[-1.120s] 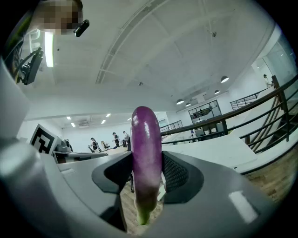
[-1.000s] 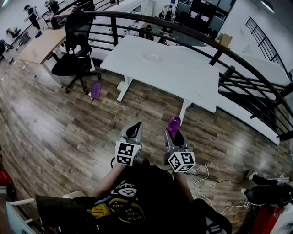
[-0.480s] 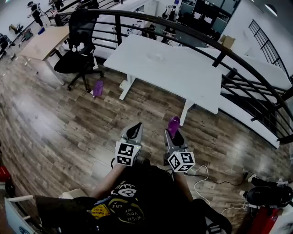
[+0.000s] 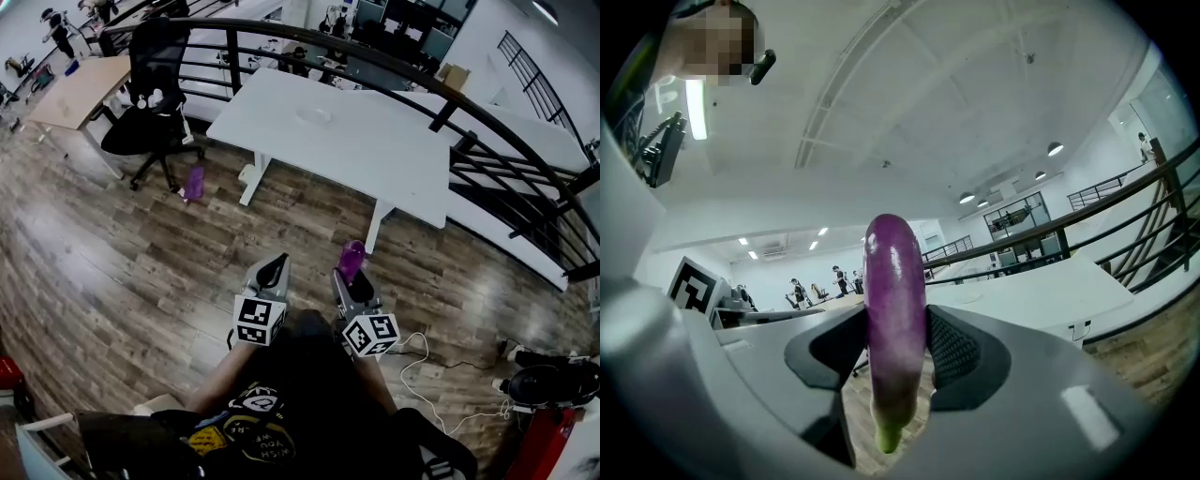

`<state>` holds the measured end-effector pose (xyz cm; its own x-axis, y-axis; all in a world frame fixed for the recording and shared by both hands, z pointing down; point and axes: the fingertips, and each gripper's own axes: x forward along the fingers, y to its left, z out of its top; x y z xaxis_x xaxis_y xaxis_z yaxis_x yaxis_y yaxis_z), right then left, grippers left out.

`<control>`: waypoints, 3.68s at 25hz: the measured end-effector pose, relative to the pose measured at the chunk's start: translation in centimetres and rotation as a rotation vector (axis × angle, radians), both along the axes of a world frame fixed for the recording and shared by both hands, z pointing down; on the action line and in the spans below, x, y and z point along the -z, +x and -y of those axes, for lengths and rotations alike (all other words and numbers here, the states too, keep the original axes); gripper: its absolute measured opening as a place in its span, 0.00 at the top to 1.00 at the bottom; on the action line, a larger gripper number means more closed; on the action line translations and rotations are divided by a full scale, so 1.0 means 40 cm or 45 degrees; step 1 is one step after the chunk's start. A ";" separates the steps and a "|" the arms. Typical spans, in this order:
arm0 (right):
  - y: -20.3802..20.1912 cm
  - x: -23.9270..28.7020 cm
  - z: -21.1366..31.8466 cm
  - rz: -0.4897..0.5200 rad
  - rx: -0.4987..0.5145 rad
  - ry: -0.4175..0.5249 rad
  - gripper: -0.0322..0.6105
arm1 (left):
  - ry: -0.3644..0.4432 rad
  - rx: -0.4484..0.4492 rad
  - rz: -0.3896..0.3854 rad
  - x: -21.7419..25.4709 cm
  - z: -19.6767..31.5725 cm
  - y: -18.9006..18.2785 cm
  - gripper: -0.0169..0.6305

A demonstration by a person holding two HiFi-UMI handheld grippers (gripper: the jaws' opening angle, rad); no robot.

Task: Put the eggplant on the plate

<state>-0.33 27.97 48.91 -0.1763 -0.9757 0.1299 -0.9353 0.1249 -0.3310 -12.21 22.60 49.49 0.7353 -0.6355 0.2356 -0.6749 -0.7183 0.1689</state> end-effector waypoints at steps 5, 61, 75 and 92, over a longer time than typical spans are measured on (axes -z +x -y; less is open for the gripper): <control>-0.003 -0.031 0.030 0.023 -0.020 -0.054 0.63 | -0.045 -0.028 0.009 -0.028 0.029 0.002 0.97; 0.338 -0.073 1.176 -0.034 0.007 -0.049 0.63 | -0.031 -0.036 0.013 -0.079 1.193 0.325 0.97; 0.528 -0.236 1.687 -0.319 0.350 -0.182 0.63 | -0.049 0.049 0.042 -0.226 1.536 0.491 0.97; 0.525 -0.814 1.999 -1.304 1.270 -0.814 0.63 | -0.181 0.176 0.140 -0.346 1.730 0.450 0.97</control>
